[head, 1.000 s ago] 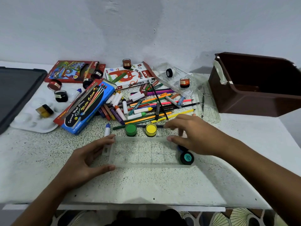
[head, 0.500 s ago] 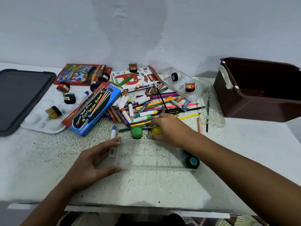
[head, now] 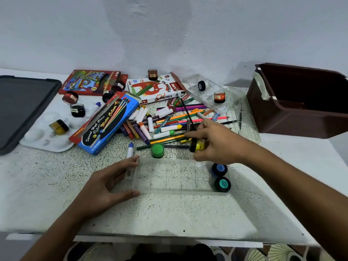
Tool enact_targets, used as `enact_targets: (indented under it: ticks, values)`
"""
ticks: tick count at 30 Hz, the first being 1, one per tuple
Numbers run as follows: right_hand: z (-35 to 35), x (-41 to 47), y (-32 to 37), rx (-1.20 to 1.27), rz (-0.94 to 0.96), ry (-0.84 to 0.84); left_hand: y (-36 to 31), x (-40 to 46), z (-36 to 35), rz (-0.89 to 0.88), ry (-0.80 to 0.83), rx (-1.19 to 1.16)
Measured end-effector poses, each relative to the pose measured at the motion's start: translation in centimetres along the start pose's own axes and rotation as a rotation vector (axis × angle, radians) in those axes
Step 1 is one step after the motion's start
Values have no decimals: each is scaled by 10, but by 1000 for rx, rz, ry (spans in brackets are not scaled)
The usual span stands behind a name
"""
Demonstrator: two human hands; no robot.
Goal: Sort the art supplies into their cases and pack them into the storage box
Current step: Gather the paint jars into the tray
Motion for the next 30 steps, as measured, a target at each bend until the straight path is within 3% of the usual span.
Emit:
enact_targets:
  ticks: [9,23,30]
  values:
    - [-9,-38,-16,91,4,-20,-1,0,-1,-3,2,34]
    - [-38,-44,-11,-154,67,-137,0,-1,-1,-4,-3,24]
    - [-38,-46,-22,-138,-5,-164,1,-1,0,-5,1,30]
Point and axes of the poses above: each hand's wrist, its own x-axis towards the middle knuckle, its own z-axis out of the back of the hand, y = z × x, the point moved 9 cm from there along x, towards the middle knuckle, and after that the axes turned 2 degrees about -y, right-handed, at the moved point
